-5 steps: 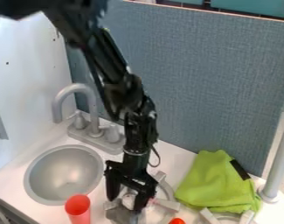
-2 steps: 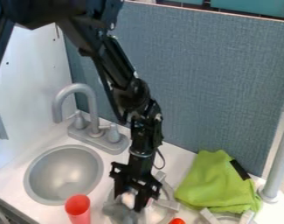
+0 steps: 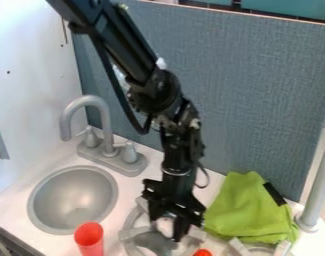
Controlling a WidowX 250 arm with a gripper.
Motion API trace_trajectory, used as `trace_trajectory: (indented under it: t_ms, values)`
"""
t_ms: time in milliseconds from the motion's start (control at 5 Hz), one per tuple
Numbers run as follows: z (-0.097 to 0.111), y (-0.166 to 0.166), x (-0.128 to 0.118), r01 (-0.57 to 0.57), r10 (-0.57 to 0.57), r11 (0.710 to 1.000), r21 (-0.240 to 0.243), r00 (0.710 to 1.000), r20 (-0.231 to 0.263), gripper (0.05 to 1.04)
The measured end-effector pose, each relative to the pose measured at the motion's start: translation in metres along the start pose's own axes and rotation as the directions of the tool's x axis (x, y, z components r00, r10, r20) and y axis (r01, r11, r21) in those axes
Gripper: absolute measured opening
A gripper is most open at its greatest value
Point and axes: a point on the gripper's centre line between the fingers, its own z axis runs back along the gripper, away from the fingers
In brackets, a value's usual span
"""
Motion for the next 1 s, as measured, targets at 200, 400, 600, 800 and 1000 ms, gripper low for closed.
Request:
trace_trajectory:
  t_ms: [200, 400, 600, 800, 1000]
  values:
    - [0.010, -0.049, 0.009, 0.124, -0.124, 0.992, -0.017, 0.992, 0.004, 0.642]
    - [-0.004, -0.097, 0.013, 0.263, -0.265, 0.963, -0.057, 0.964, -0.037, 0.642]
    - [-0.015, -0.126, 0.022, 0.382, -0.386, 0.918, -0.107, 0.922, -0.016, 0.642]
    - [-0.029, -0.134, 0.030, 0.490, -0.495, 0.859, -0.148, 0.869, 0.001, 0.642]
    - [-0.030, -0.135, 0.044, 0.487, -0.489, 0.865, -0.120, 0.872, 0.015, 0.642]
